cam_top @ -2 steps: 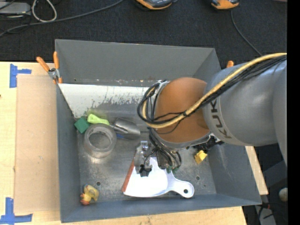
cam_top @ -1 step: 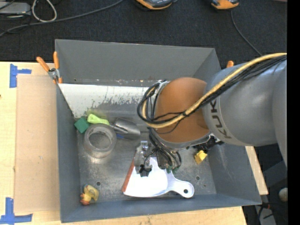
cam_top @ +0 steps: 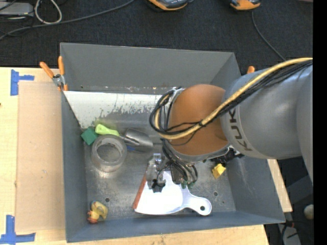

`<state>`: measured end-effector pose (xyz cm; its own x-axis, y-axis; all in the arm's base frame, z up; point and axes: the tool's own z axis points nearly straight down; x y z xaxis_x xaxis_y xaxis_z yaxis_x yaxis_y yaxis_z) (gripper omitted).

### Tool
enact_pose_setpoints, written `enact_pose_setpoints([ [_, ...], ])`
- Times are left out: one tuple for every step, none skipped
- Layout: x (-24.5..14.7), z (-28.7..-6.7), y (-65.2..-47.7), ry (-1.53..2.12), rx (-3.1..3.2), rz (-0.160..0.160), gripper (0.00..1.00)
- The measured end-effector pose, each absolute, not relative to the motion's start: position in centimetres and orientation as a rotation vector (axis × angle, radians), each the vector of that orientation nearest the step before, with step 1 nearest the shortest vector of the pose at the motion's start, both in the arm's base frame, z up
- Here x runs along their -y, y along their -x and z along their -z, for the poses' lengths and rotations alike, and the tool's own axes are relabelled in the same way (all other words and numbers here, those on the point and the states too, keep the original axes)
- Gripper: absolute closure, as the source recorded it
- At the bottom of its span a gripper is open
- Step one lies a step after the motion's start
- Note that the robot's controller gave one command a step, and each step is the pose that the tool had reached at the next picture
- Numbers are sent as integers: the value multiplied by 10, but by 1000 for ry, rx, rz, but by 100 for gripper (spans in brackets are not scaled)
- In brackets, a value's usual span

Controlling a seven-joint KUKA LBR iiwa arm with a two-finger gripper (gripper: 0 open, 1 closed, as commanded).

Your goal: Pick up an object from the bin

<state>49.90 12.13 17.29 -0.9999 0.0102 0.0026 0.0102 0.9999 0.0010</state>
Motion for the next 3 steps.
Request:
enact_pose_setpoints([
  [-121,-173,-499,16,3139,1,100],
  [-66,-131,-493,-32,3142,3,100],
  [-17,-130,-512,-347,3124,5,100],
])
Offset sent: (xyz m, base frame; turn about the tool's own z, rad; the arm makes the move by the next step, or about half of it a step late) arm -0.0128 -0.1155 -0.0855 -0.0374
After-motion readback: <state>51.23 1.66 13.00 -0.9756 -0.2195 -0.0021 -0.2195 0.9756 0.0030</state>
